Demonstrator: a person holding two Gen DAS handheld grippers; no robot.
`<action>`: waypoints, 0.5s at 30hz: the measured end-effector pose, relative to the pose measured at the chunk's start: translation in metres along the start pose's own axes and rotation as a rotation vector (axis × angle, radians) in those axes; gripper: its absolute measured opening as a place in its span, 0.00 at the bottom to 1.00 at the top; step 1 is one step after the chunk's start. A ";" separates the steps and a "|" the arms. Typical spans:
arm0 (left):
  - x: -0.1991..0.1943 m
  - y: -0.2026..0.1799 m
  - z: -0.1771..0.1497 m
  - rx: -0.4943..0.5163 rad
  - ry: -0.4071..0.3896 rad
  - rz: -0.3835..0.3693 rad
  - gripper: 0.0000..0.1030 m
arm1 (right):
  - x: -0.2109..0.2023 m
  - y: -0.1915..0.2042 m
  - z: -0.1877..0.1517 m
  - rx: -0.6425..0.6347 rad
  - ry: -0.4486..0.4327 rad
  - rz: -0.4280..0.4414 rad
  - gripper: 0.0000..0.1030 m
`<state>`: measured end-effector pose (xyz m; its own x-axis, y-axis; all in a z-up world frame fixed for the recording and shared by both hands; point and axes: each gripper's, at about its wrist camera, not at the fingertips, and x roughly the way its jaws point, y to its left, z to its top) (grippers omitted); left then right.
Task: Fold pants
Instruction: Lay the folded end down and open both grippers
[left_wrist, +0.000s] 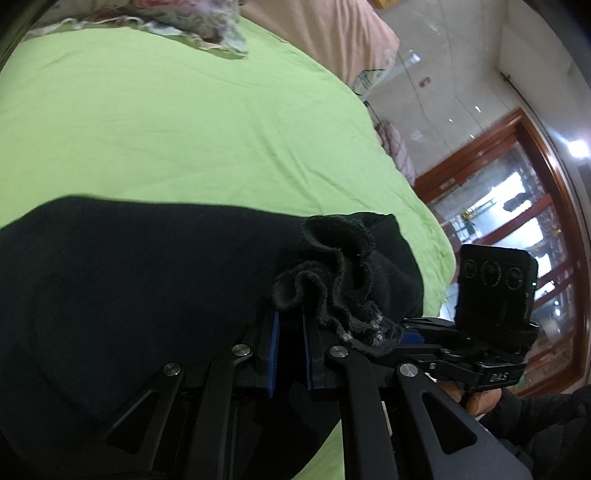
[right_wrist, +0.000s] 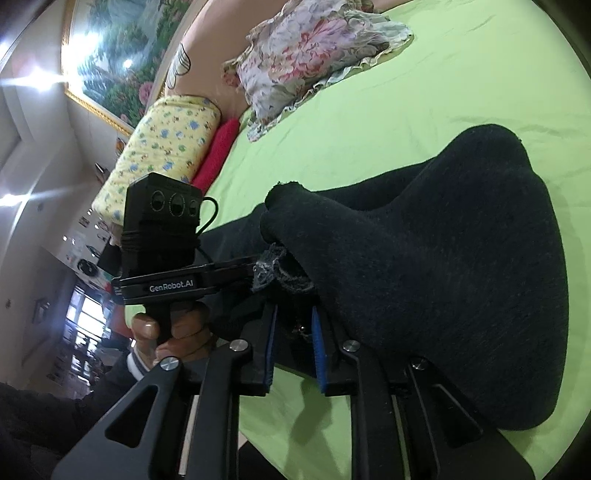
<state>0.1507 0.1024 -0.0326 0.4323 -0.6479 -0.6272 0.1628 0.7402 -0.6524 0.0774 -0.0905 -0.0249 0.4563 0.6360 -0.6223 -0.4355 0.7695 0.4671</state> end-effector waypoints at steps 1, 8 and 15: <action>-0.002 0.001 -0.002 -0.007 -0.007 0.004 0.12 | 0.000 0.002 0.000 -0.008 0.004 -0.003 0.25; -0.035 0.010 -0.018 -0.088 -0.102 0.062 0.19 | 0.003 0.028 -0.003 -0.098 0.022 -0.025 0.49; -0.075 0.024 -0.043 -0.188 -0.209 0.092 0.30 | 0.008 0.043 0.000 -0.114 0.029 0.010 0.49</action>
<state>0.0839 0.1610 -0.0194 0.6138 -0.5140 -0.5993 -0.0445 0.7353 -0.6762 0.0620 -0.0523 -0.0094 0.4299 0.6403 -0.6366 -0.5262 0.7506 0.3996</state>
